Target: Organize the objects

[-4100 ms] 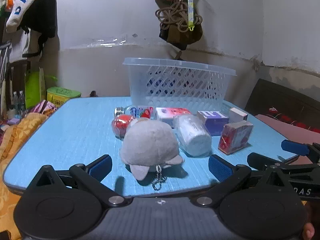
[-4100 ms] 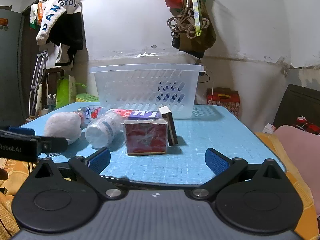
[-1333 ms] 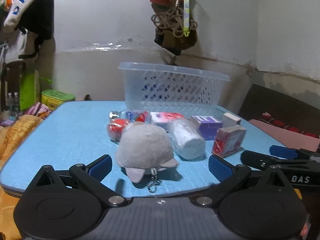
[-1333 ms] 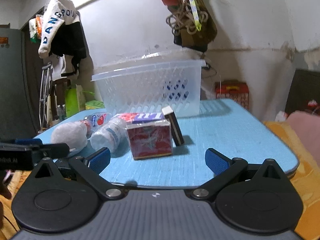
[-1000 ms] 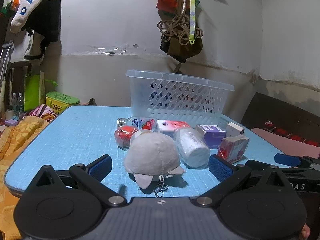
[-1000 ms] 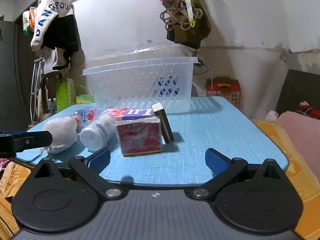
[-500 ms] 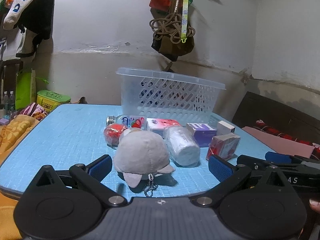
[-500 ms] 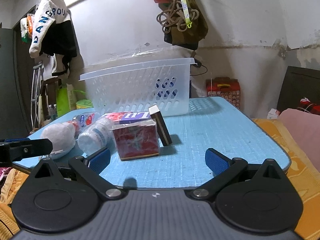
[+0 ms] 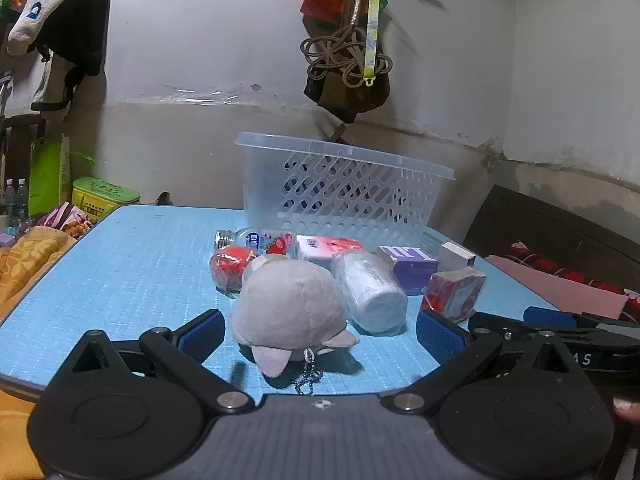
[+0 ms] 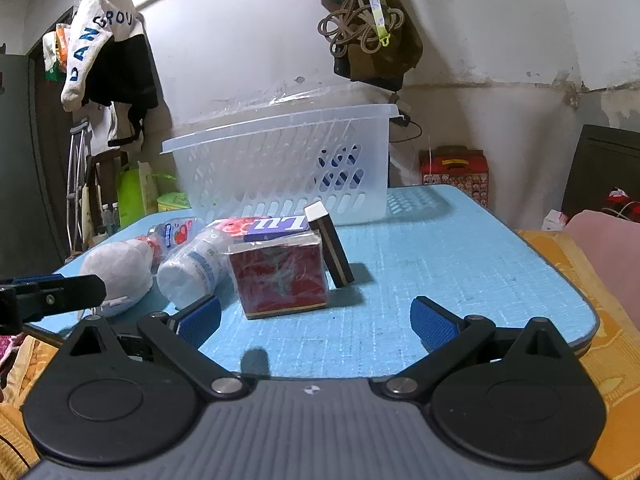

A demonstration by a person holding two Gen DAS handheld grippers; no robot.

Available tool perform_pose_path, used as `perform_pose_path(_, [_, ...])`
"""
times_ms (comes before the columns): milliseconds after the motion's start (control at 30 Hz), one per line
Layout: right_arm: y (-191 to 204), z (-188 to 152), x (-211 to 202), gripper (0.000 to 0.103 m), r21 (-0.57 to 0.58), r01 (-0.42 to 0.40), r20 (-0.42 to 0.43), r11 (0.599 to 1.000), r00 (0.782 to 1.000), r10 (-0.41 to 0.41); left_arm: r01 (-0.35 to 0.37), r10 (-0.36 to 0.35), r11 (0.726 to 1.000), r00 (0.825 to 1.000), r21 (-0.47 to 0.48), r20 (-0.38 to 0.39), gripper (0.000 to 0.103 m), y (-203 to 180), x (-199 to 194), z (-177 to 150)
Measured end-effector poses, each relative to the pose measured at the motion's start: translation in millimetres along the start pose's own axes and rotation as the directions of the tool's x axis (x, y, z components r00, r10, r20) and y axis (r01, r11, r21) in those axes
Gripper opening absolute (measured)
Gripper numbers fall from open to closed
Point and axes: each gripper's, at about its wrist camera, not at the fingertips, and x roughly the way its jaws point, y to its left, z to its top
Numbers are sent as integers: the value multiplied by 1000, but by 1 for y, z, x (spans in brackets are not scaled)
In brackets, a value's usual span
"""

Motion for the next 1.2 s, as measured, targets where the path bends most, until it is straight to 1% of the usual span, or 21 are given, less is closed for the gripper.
perform_pose_path(233, [1, 2, -2, 103, -6, 6, -1, 1000, 1000, -6, -9, 9, 1000, 1000, -1, 0, 103, 1, 0, 0])
perform_pose_path(433, [5, 2, 0, 103, -25, 0, -13, 1000, 1000, 0, -1, 1, 1000, 1000, -5, -4, 102, 4, 2, -2])
perform_pose_path(533, [6, 3, 2, 103, -33, -8, -9, 999, 1000, 8, -1, 1, 1000, 1000, -5, -6, 100, 5, 5, -1])
perform_pose_path(700, [12, 8, 12, 99, -53, -19, -15, 998, 1000, 18, -37, 37, 999, 999, 7, 7, 100, 8, 13, 1])
perform_pose_path(767, [14, 8, 17, 99, -58, -22, -17, 998, 1000, 21, -29, 29, 1000, 1000, -3, 5, 99, 11, 18, 3])
perform_pose_path(867, [17, 9, 28, 98, -68, -23, -27, 997, 999, 21, -35, 35, 999, 999, 18, -3, 99, 11, 27, 3])
perform_pose_path(967, [19, 7, 37, 96, -76, -25, -42, 997, 999, 22, -58, 58, 998, 998, 24, -5, 99, 11, 33, 2])
perform_pose_path(1067, [20, 4, 37, 94, -79, -26, -45, 996, 999, 23, -56, 56, 998, 998, 16, -13, 99, 15, 37, 0])
perform_pose_path(1167, [21, 3, 37, 86, -92, -22, -44, 995, 999, 18, -59, 59, 998, 998, 22, -15, 99, 18, 39, -3])
perform_pose_path(1200, [22, 2, 36, 82, -103, -16, -40, 995, 999, 12, -54, 55, 998, 998, 25, -19, 97, 19, 40, -5])
